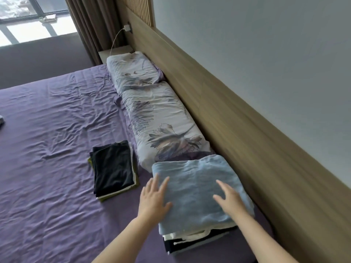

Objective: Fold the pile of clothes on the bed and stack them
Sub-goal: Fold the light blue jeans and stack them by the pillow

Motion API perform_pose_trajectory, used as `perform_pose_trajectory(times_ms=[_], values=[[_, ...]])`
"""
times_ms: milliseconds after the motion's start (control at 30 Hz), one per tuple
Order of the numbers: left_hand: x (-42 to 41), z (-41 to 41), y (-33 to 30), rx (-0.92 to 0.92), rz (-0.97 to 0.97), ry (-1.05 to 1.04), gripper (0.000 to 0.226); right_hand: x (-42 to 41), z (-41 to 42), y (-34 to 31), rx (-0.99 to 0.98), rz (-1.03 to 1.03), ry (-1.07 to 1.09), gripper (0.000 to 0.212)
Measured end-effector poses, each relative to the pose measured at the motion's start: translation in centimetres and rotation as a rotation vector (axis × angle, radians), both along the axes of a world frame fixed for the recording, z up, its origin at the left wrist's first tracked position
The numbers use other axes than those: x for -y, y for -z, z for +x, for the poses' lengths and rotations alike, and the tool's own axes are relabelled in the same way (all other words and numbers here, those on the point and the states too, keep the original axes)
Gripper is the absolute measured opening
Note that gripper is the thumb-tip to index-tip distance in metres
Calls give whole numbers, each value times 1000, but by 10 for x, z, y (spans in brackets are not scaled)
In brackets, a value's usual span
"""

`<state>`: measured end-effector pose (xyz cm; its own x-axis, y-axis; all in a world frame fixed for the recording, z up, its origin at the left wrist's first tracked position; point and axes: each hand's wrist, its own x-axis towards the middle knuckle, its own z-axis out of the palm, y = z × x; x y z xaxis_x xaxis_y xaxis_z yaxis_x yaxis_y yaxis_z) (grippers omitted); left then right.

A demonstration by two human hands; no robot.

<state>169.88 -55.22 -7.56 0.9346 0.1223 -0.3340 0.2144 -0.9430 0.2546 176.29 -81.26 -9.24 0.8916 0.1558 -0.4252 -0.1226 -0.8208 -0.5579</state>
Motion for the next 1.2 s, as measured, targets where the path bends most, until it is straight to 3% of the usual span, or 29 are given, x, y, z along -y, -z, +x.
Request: perform_pose_trajectory(times_ms=[100, 233, 433, 600, 700, 900, 1200], values=[[17, 11, 15, -101, 113, 256, 85, -32, -7, 15, -79, -172, -272, 75], [21, 19, 37, -313, 121, 244, 86, -56, -11, 32, -140, -410, -374, 83], [15, 19, 41, -356, 87, 200, 82, -71, -7, 28, -181, -509, -403, 83], [5, 0, 15, -277, 22, 157, 53, -82, -10, 3, -213, -475, -352, 73], [-8, -17, -8, -284, -79, 85, 35, -98, -22, -16, -101, -399, -380, 58], [-56, -70, -46, -191, -104, -76, 35, -157, -66, -54, 140, -211, -489, 42], [-157, -225, -80, -20, -79, -444, 32, -286, -179, -97, 313, -158, -722, 37]])
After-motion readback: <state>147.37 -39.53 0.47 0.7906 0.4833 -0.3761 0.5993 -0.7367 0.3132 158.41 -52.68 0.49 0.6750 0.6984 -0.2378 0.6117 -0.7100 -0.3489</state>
